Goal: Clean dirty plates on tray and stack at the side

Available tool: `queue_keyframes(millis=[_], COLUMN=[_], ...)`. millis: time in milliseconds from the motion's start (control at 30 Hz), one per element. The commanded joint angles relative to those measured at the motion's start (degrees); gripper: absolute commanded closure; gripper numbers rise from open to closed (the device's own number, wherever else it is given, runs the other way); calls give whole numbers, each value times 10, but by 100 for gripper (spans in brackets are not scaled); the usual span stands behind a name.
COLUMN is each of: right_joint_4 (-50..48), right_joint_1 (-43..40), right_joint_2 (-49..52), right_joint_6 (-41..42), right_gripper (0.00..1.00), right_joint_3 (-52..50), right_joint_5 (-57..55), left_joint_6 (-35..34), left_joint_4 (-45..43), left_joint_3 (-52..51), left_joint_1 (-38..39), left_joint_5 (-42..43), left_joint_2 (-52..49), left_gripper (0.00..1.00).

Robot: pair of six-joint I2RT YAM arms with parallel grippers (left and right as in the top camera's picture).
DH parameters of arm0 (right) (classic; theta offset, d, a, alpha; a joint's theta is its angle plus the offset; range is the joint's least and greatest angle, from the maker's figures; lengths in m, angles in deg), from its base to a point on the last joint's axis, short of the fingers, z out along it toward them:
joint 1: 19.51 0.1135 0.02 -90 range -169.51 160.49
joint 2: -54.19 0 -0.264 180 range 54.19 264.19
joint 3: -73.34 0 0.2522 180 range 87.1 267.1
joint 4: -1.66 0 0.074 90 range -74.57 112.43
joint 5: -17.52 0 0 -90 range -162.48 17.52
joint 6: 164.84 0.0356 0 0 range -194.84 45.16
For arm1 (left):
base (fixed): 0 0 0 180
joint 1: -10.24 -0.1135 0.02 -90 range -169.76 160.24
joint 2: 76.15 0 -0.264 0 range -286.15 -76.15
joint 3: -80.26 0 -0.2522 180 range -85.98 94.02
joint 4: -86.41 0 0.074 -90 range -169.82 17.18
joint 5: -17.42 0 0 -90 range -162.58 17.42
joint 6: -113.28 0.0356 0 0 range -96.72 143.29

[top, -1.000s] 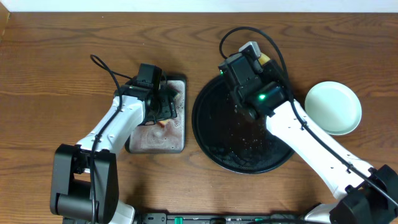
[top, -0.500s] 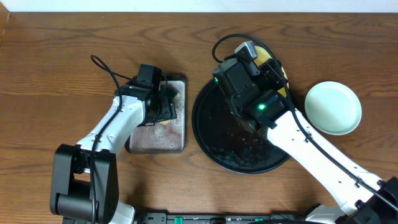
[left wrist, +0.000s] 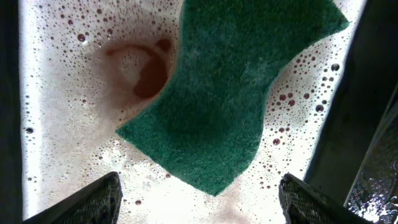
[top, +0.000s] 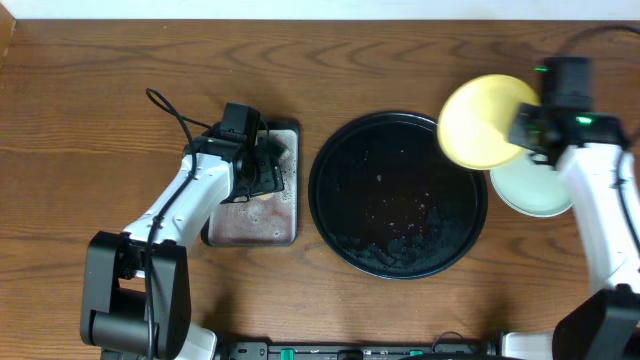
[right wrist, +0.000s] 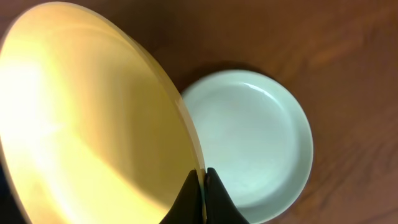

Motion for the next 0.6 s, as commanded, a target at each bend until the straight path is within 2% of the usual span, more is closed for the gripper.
queue_keyframes(millis=[0,133,300,333,367,433,467,567], right_joint_4=[-2,-36,-77,-81,-86,-88,-89,-99], right_joint_1=[-103,-199,-256,-257,-257,-253,-251,-240], right_joint_2=[-12,-12,-12,-12,-12,-12,-12,-12], right_joint_6=[66,68,68,68,68,67,55,-5], right_gripper=[99,99,97,89,55,35,30,24], right_joint_3=[-48,-112,-137,-137,-137,-137,-137,-137], right_joint_5=[99,116,150,150,150,172,202,354], left_joint_6=[-7,-7,-7,-7,-7,-7,-7,-7], left_joint_4=[2,2,2,2,2,2,2,2], left_joint_3=[-9,-9,-9,-9,-9,-9,-9,-9], left_joint_1=[-2,-2,-2,-1,-2,-2,-2,-2], left_joint_5=[-2,-2,-2,-2,-2,-2,-2,-2], left_joint_2=[0,0,0,0,0,0,0,0], left_gripper=[19,19,19,19,19,18,18,17])
